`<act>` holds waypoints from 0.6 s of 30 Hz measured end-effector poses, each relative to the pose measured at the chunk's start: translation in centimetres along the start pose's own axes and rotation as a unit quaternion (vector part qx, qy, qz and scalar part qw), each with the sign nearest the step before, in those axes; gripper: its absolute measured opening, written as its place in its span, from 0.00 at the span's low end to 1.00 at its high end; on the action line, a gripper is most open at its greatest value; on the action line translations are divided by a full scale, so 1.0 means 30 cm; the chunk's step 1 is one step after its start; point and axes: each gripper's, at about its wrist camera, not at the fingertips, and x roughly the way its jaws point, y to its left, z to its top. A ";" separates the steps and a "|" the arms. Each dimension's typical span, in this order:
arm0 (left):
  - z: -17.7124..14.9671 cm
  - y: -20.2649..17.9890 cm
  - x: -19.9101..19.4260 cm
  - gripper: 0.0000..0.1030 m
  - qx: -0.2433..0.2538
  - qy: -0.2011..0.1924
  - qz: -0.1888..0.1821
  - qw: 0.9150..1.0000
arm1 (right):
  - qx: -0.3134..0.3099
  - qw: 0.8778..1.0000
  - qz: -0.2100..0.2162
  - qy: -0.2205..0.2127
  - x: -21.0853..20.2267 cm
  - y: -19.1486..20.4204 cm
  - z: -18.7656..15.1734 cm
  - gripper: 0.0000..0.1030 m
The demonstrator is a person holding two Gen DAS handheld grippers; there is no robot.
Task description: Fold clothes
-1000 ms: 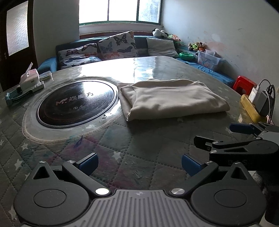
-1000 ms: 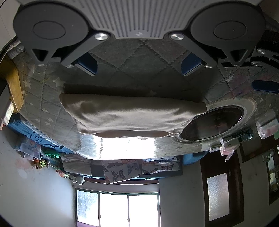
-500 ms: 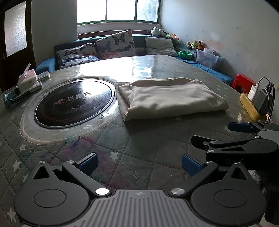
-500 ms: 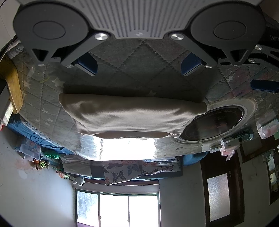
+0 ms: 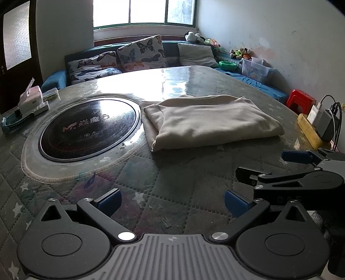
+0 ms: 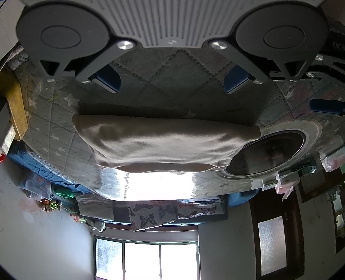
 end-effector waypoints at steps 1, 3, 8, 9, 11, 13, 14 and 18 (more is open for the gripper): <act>0.001 0.000 0.002 1.00 0.000 0.001 0.000 1.000 | 0.000 1.000 0.000 0.001 0.002 -0.001 0.002 1.00; 0.004 -0.001 0.006 1.00 0.002 0.001 -0.001 1.000 | 0.000 1.000 -0.001 0.002 0.006 -0.002 0.004 1.00; 0.013 0.000 0.015 1.00 0.003 0.003 -0.001 1.000 | 0.001 1.000 -0.001 0.005 0.014 -0.004 0.012 1.00; 0.015 0.000 0.016 1.00 0.003 0.003 -0.002 1.000 | 0.001 1.000 -0.001 0.006 0.016 -0.004 0.013 1.00; 0.019 0.001 0.018 1.00 0.003 0.002 -0.002 1.000 | 0.001 1.000 -0.001 0.006 0.018 -0.005 0.016 1.00; 0.022 0.001 0.020 1.00 0.004 0.002 -0.002 1.000 | 0.001 1.000 -0.001 0.006 0.021 -0.005 0.018 1.00; 0.024 0.001 0.021 1.00 0.005 0.002 -0.002 1.000 | 0.001 1.000 -0.001 0.006 0.022 -0.005 0.020 1.00; 0.033 0.006 0.029 1.00 0.004 0.005 -0.005 1.000 | 0.003 1.000 -0.003 0.008 0.027 -0.008 0.025 1.00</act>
